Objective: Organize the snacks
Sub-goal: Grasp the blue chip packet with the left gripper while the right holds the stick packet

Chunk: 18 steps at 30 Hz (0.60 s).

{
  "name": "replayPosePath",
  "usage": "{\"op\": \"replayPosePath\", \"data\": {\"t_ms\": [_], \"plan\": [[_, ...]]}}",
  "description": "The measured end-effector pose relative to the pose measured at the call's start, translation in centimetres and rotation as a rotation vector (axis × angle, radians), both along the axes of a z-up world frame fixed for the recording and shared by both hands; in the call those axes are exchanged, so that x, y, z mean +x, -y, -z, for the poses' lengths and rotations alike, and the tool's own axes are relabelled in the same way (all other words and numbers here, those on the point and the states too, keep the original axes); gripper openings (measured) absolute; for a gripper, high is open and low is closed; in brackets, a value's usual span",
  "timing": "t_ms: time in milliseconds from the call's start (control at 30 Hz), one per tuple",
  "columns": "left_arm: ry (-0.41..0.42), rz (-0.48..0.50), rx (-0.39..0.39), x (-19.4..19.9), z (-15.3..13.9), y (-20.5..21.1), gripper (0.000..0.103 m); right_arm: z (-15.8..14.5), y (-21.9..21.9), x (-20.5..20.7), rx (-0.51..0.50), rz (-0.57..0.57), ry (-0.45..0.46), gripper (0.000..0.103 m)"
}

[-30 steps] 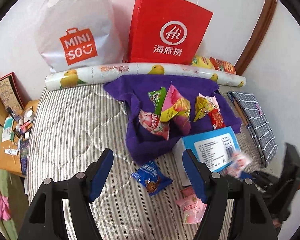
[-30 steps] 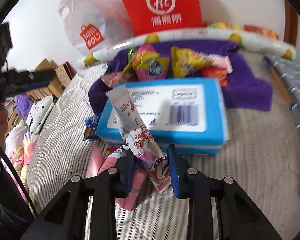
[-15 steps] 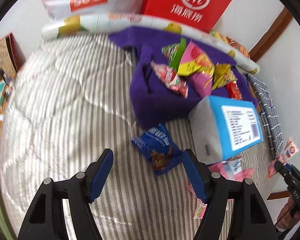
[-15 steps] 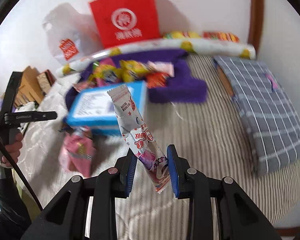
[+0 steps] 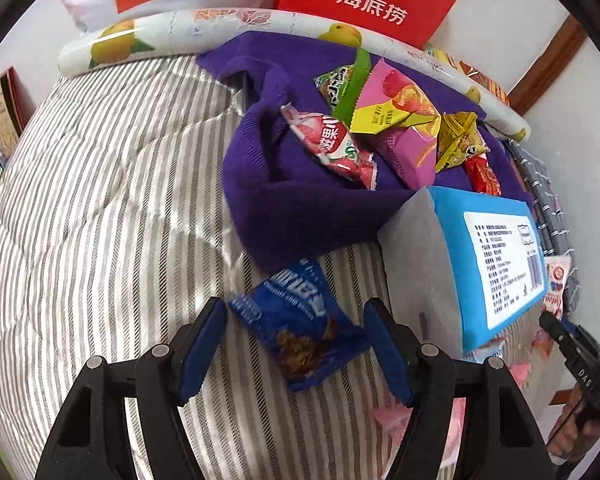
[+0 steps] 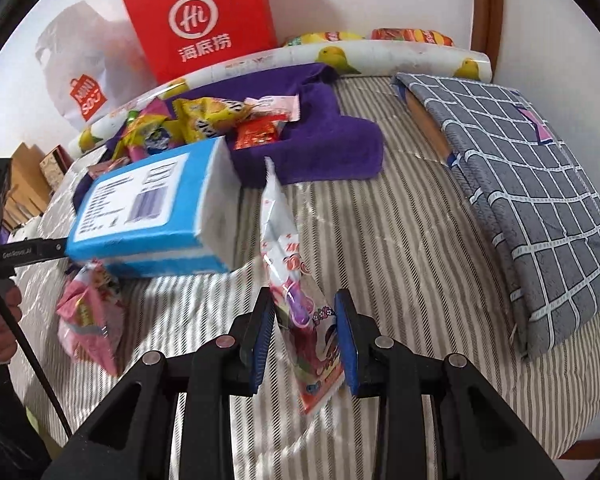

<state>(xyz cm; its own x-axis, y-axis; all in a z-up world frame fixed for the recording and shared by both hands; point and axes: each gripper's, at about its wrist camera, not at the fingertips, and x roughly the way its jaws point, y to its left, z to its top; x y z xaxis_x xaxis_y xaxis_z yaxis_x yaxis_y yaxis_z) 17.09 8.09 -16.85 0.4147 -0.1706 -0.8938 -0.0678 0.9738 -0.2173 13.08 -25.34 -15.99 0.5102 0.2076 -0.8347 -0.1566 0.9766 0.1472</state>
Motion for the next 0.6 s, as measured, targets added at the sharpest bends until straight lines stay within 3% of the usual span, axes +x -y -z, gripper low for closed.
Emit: {"op": "replayPosePath", "data": {"t_ms": [133, 167, 233, 400, 533, 600], "plan": [[0.034, 0.041, 0.075, 0.2, 0.0, 1.2, 0.054, 1.0, -0.1, 1.2, -0.003, 0.004, -0.017, 0.031], [0.043, 0.050, 0.078, 0.1, 0.0, 1.3, 0.049, 1.4, -0.1, 1.5, -0.003, 0.004, -0.023, 0.031], [0.053, 0.068, 0.072, -0.1, -0.1, 1.2, 0.047, 1.9, 0.0, 1.8, 0.000, 0.007, -0.031, 0.031], [0.053, 0.087, 0.078, -0.9, -0.1, 0.7, 0.049, 2.1, 0.6, 1.7, 0.036, 0.004, -0.018, 0.032], [0.058, 0.099, 0.109, -1.1, 0.1, 1.5, 0.056, 1.9, 0.8, 1.6, 0.045, 0.001, -0.010, 0.043], [0.064, 0.102, 0.149, -1.4, 0.2, 2.1, 0.057, 2.0, 0.7, 1.5, 0.032, -0.009, -0.009, 0.043]]}}
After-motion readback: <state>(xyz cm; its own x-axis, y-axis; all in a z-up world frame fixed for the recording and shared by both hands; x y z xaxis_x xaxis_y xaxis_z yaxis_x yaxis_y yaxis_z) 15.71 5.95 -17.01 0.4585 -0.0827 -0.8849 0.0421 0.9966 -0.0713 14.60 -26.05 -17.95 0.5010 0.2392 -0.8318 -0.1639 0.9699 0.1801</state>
